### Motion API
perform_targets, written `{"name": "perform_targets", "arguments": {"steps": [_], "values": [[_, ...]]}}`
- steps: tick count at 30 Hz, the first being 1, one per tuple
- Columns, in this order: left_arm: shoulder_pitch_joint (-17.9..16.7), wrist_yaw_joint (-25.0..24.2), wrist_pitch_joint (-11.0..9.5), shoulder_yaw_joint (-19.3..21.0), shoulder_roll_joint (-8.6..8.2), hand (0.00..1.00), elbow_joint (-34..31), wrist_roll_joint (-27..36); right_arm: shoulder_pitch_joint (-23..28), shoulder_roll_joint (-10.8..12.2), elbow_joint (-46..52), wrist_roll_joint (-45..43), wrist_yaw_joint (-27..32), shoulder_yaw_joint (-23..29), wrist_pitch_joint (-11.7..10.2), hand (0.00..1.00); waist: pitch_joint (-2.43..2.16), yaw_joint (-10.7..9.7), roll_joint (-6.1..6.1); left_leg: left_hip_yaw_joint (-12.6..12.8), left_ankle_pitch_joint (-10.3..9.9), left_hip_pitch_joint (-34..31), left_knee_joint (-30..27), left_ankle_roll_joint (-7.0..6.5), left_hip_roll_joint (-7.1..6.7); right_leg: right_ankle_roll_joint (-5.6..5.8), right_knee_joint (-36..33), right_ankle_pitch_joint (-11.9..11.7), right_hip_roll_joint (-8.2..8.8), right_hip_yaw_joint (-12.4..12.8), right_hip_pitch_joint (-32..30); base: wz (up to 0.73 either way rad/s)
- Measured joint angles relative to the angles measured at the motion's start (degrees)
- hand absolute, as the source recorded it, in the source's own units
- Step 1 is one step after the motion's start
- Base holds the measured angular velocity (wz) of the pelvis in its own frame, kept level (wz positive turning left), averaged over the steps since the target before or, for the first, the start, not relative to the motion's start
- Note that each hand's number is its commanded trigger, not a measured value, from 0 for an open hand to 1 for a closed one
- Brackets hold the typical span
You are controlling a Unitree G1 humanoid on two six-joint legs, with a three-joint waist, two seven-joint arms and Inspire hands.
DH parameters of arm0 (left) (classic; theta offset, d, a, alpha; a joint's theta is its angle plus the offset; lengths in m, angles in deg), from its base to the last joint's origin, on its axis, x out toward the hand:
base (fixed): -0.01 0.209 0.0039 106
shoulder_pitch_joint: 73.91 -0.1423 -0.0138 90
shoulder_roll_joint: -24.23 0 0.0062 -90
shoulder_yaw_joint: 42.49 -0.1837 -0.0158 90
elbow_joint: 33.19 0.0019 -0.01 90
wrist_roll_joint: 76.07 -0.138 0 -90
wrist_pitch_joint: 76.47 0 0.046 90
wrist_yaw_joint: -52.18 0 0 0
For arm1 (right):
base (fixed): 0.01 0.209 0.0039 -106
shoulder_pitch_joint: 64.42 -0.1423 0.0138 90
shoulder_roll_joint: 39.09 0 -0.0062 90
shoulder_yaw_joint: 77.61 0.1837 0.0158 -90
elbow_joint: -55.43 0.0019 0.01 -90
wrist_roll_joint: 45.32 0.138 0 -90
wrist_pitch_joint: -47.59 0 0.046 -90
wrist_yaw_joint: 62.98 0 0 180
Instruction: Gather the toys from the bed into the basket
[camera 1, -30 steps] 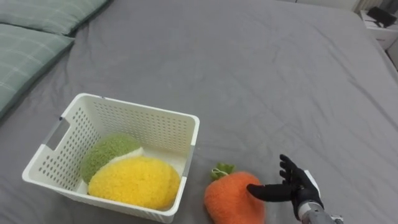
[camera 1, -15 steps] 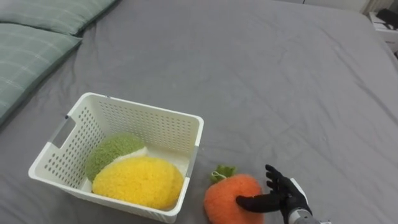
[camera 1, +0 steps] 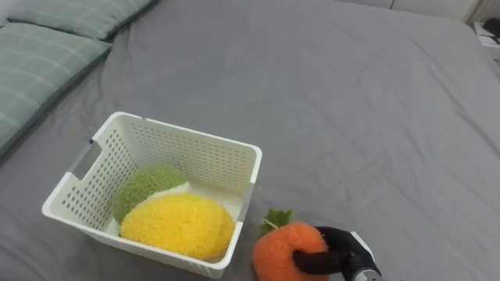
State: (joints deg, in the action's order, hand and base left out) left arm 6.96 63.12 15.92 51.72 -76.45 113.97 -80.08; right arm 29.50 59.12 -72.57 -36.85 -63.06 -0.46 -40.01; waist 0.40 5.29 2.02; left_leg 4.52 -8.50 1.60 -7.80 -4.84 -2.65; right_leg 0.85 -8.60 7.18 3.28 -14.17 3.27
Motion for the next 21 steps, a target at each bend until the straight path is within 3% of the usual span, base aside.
{"name": "perform_targets", "arguments": {"steps": [8,15,21], "values": [[0.00,-0.18,-0.45,0.00,0.01,0.00,0.06,-0.02,0.11,-0.03,-0.27,-2.34,-1.31,-1.84,0.00,1.00,0.14,0.14,-0.13,0.01,-0.27,-0.10,-0.01,-0.04,0.00,0.02,0.00,0.01,-0.01,0.07,-0.05,0.00],[0.03,-0.24,-1.13,-0.05,-0.01,0.00,0.19,-0.03,-0.02,-0.01,-0.12,-1.70,-1.28,-1.86,0.00,1.00,0.03,1.55,0.28,0.03,-0.32,-0.05,-0.01,-0.07,-0.01,0.11,-0.01,0.07,0.02,0.13,-0.04,0.00],[0.03,-0.23,-1.07,0.11,-0.10,0.00,0.23,-0.62,-0.23,-0.11,8.89,-1.97,0.25,-1.10,0.16,1.00,-0.04,1.49,0.46,0.02,-0.31,0.29,-0.30,-0.08,-0.06,0.18,-0.02,0.12,0.02,0.66,0.29,0.00]]}}
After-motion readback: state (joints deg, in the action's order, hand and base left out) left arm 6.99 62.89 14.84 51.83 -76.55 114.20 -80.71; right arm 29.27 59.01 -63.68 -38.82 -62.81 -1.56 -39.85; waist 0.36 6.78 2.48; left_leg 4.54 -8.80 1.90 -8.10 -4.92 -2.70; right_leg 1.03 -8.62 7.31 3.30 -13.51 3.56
